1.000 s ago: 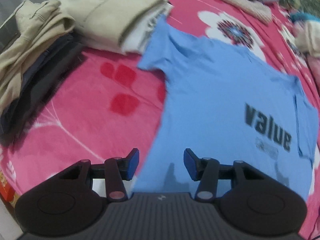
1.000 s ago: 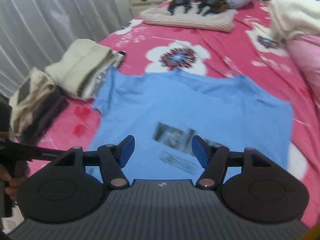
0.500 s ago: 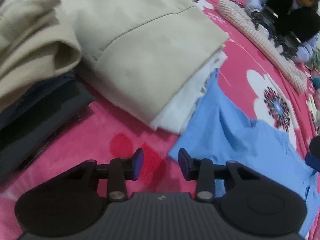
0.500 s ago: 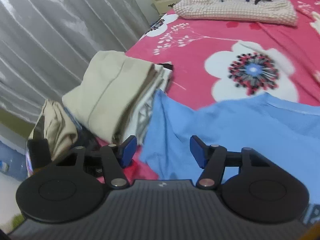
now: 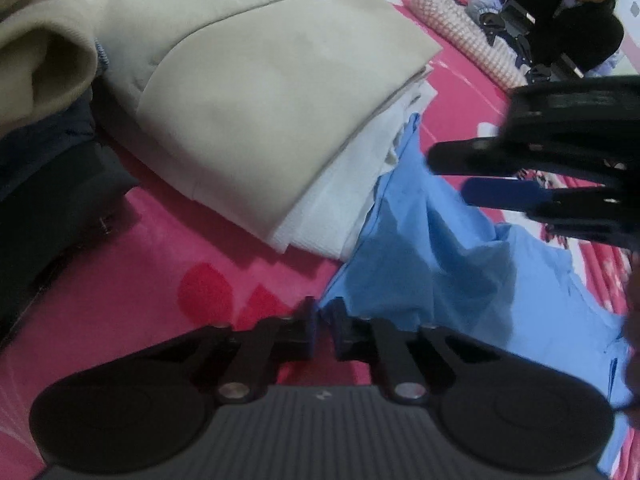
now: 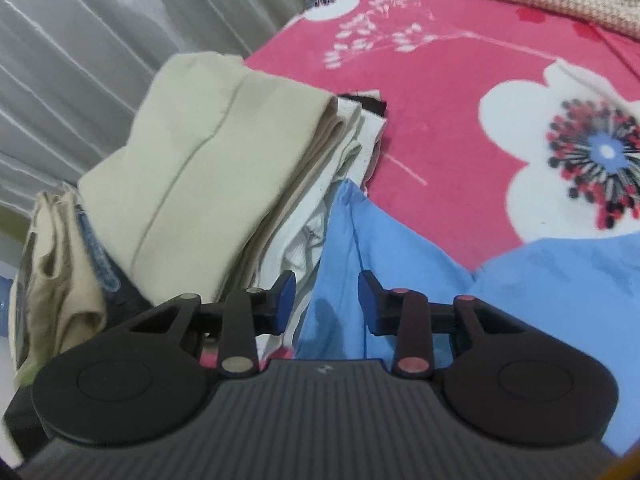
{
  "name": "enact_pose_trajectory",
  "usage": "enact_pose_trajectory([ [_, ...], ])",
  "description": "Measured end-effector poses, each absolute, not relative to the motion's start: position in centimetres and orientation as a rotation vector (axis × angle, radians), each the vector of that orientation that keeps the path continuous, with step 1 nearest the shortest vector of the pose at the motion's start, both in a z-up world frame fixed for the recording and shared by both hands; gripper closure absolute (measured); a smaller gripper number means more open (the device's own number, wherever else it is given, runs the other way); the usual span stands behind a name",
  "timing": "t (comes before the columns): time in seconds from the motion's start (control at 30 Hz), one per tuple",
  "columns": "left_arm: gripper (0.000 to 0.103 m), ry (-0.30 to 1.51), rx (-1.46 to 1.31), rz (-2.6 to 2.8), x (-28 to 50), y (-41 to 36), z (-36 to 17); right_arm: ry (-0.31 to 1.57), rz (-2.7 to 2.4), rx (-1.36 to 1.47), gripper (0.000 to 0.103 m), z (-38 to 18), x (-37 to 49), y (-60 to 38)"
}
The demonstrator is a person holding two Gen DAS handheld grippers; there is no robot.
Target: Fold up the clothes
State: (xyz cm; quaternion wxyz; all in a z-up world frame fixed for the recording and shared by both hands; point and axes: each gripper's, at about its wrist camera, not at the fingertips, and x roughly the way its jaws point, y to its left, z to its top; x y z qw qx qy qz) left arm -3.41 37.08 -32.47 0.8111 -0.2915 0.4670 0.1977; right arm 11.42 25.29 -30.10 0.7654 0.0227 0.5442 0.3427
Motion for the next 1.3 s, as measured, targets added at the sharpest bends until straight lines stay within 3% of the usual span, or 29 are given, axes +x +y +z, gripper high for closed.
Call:
enact_pose_trajectory([
  [0.33, 0.102, 0.887, -0.589, 0.357, -5.6, 36.6, -29.6, 1.267, 0.708, 0.022, 0.070, -34.0, 13.7, 28.0],
  [0.5, 0.102, 0.844, -0.549, 0.318, -6.4, 36.1, -27.7, 1.280, 0.707, 0.054, 0.097, -34.6, 14.1, 28.0],
  [0.57, 0.102, 0.829, -0.533, 0.301, -6.7, 35.8, -26.9, 1.265, 0.717, 0.068, 0.100, -34.2, 14.0, 27.7],
  [0.97, 0.102, 0.799, -0.377, -0.047, -7.4, 28.9, -21.8, 1.091, 0.735, 0.322, 0.100, -25.8, 10.1, 15.8],
  [1.3, 0.101, 0.982, -0.278, -0.195, -5.7, 23.9, -28.2, 1.125, 0.597, 0.357, 0.099, -31.7, 9.3, 8.6],
])
